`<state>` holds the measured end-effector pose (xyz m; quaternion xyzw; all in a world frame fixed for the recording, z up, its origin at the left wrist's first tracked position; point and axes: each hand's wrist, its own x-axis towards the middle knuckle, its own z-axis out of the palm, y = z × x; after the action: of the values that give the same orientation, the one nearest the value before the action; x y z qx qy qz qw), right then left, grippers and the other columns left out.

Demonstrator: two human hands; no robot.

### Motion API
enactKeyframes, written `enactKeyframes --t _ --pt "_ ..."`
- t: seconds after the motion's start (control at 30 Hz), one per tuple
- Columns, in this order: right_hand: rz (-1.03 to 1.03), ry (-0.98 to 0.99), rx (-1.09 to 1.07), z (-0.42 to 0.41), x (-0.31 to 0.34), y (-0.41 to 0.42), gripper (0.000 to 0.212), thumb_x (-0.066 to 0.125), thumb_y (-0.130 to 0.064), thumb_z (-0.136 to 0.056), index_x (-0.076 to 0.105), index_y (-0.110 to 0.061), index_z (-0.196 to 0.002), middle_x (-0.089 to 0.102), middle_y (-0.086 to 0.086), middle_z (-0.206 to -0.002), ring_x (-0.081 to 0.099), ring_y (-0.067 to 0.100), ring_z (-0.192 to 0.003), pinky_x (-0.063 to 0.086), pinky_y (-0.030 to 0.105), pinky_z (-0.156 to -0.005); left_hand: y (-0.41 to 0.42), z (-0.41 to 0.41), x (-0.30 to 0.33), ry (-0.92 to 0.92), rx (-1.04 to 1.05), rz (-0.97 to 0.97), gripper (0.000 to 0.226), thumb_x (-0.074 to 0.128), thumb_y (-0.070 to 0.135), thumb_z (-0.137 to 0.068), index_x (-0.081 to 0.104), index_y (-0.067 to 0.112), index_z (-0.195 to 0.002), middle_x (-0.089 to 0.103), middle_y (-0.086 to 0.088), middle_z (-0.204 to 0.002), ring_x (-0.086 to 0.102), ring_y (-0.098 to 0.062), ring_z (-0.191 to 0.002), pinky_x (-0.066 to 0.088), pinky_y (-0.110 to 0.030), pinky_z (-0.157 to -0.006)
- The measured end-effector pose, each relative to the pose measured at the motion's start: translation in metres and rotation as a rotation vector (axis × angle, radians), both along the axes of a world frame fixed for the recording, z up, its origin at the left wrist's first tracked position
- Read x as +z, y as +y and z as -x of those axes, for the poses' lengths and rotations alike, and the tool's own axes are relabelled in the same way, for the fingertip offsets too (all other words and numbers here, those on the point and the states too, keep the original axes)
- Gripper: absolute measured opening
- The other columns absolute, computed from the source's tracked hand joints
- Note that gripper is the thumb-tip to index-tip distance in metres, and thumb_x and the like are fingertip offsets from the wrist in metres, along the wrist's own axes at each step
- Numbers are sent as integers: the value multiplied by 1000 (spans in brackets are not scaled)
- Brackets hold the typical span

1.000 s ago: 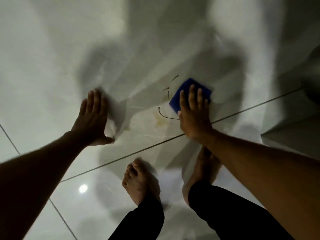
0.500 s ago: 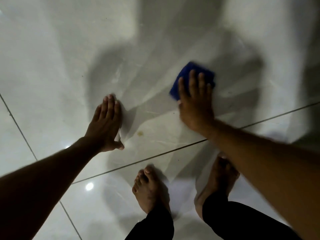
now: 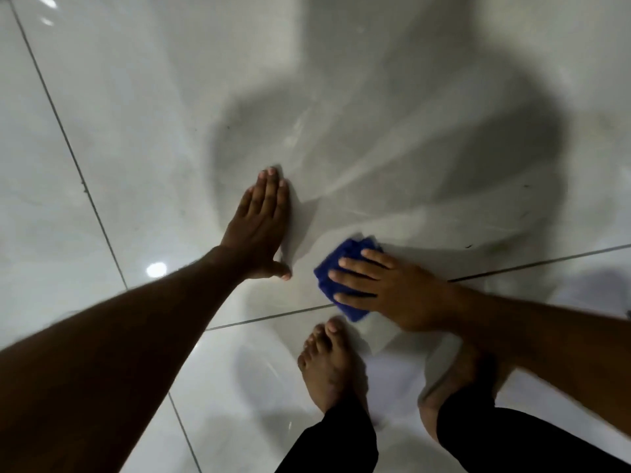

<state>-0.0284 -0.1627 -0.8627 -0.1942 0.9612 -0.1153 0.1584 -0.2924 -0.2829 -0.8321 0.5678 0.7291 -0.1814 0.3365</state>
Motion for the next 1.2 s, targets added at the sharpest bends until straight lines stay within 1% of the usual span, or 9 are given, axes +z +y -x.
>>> enactKeyframes --t 0.07,0.23,0.4,0.6,0.8,0.97,1.0,1.13,1.2 --pt "-78 25 70 -2 -10 40 76 53 -24 -86 19 -21 -154 14 12 -163 11 38 -149 12 57 -119 -1 1 0 11 4 -6 167 82 70 -38 -25 1 -146 -32 -24 -152 -28 -39 -142 -10 -44 -118" --pt "-90 -12 -620 43 -3 -31 87 61 -28 -78 19 -21 -153 16 16 -163 10 41 -149 7 60 -119 -3 -1 2 30 16 5 167 83 69 -38 -24 1 -146 -30 -23 -153 -26 -38 -143 -7 -45 -119" --pt "-93 2 -75 -55 -4 47 70 49 -22 -87 24 -20 -153 20 12 -161 16 38 -148 14 58 -118 -2 -16 9 55 -11 -7 156 83 61 -48 -22 -3 -145 -23 -31 -154 -23 -43 -143 -5 -50 -118" --pt "-284 -83 -1307 -56 -5 73 72 41 -38 -94 11 -15 -155 13 26 -160 12 47 -146 9 61 -115 67 -78 -1 -61 -56 -96 165 81 70 -41 -23 -3 -145 -26 -30 -153 -25 -43 -142 -8 -48 -118" --pt "-209 -26 -207 -155 -1 142 68 43 -33 -89 25 -20 -153 23 15 -160 21 38 -147 16 57 -117 92 -94 -6 -42 -117 -52 165 84 65 -41 -26 -1 -144 -30 -30 -152 -26 -43 -142 -4 -50 -120" --pt "-279 -132 -1542 -94 -13 105 68 35 -39 -95 18 -11 -154 17 30 -158 17 51 -143 17 67 -112 91 -93 -8 -52 -138 -57 167 83 69 -39 -28 0 -144 -31 -29 -152 -27 -43 -142 -8 -48 -118" --pt "-242 -89 -1471 -82 -15 71 69 40 -37 -93 19 -11 -154 18 29 -158 17 51 -143 16 67 -112 91 -92 -8 -48 -141 -62 168 82 70 -39 -29 0 -144 -31 -29 -151 -27 -43 -142 -9 -48 -118" --pt "-84 25 -221 -128 -15 105 78 55 -35 -85 22 -24 -154 15 11 -163 11 37 -150 11 57 -119 82 -92 1 38 -76 -94 169 78 76 -37 -27 -3 -143 -29 -31 -151 -24 -46 -142 -9 -51 -117" --pt "-181 15 -497 -151 -17 134 75 50 -32 -88 18 -21 -155 15 16 -163 13 40 -149 10 57 -119 75 -94 2 65 -8 -116 166 76 78 -38 -16 -8 -145 -21 -34 -152 -20 -48 -143 -7 -54 -117"
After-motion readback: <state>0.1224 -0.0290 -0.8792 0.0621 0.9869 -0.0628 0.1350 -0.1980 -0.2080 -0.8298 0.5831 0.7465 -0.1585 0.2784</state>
